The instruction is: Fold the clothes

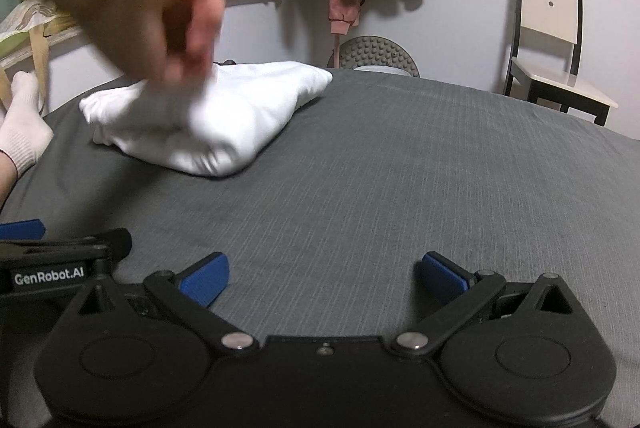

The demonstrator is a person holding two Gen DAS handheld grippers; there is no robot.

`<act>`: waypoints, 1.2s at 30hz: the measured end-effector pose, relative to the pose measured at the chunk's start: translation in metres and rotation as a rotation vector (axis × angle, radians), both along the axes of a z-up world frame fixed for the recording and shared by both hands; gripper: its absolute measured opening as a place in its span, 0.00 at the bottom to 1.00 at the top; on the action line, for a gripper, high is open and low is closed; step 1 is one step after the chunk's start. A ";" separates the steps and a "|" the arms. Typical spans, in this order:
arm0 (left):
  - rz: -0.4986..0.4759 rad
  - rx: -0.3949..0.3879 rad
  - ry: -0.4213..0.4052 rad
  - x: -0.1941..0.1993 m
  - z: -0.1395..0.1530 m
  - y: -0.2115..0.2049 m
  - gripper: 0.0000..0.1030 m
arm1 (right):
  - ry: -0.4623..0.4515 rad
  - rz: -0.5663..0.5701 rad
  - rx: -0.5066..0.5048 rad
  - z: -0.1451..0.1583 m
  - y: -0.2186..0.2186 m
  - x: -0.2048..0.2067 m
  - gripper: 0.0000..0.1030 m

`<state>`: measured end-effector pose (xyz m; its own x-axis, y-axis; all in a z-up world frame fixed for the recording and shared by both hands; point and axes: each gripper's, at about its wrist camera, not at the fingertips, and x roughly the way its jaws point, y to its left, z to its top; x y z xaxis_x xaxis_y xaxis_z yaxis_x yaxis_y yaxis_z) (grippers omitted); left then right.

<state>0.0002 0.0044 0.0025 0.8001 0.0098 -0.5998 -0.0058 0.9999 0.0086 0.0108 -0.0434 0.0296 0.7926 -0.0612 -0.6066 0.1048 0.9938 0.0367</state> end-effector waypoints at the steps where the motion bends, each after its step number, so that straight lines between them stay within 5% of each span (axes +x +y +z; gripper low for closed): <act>1: 0.000 0.000 0.000 0.000 0.000 0.000 1.00 | 0.000 0.000 0.000 0.000 0.000 0.000 1.00; 36: 0.000 0.002 0.004 0.002 0.002 0.001 1.00 | 0.004 0.000 0.002 0.000 -0.001 0.000 1.00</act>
<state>0.0025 0.0051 0.0044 0.7977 0.0111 -0.6029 -0.0060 0.9999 0.0105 0.0112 -0.0441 0.0295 0.7903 -0.0596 -0.6098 0.1047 0.9938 0.0385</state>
